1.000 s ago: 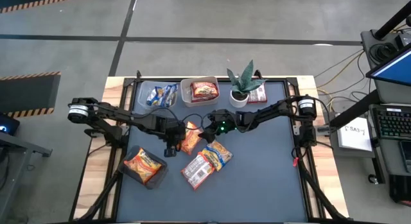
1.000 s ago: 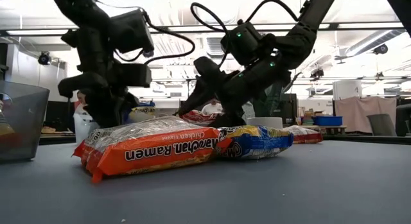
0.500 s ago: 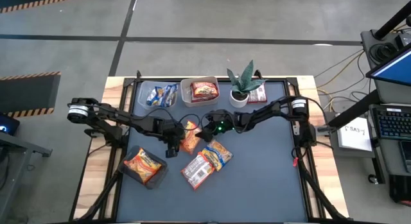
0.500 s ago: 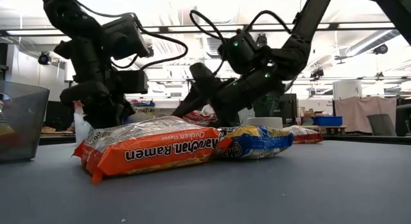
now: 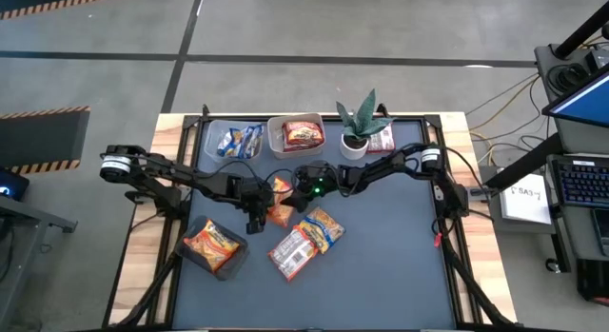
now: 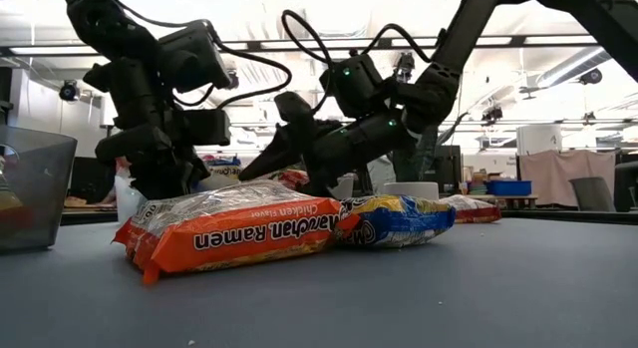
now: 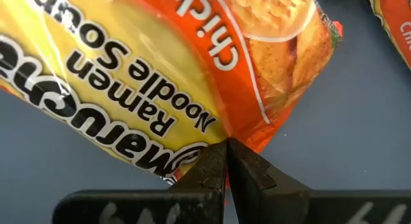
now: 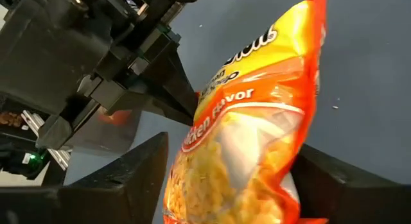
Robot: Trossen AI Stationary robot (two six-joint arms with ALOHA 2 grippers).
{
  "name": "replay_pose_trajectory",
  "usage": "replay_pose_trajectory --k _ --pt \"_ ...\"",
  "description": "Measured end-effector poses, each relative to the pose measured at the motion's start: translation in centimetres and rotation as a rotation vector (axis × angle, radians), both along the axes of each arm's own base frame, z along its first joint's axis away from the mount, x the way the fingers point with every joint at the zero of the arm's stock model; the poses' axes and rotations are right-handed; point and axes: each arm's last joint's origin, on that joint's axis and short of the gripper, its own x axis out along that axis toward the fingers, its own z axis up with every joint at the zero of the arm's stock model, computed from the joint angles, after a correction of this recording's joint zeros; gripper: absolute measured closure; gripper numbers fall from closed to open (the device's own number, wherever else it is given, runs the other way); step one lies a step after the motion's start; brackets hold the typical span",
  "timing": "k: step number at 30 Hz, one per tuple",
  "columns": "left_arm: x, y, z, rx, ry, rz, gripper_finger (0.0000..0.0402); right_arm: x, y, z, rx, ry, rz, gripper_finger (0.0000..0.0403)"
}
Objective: Sort Maruchan noodles
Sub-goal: Put the orange noodle pack into the black bin
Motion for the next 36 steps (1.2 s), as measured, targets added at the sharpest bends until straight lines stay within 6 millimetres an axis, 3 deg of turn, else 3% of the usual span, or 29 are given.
replay_pose_trajectory --k 9,15,20,29,36 --pt "0.1 0.0 0.0 -0.005 -0.009 0.015 0.0402 -0.2 0.0 0.0 -0.005 0.001 0.005 0.0250" --pt "0.0 0.0 0.6 -0.010 0.013 0.018 0.0402 -0.3 0.0 0.1 -0.021 -0.008 0.013 0.0279" --pt "-0.5 0.0 3.2 0.020 0.011 -0.001 0.0402 -0.4 0.1 1.0 -0.082 -0.034 0.034 0.0286" --pt "-2.2 0.0 9.6 0.067 -0.320 -0.060 0.0402 -1.6 0.5 3.5 -0.242 -0.102 0.051 0.0302" --pt "-3.6 0.1 12.3 0.056 -0.490 0.003 0.0384 -3.1 2.2 5.7 -0.480 -0.138 0.064 0.0303"
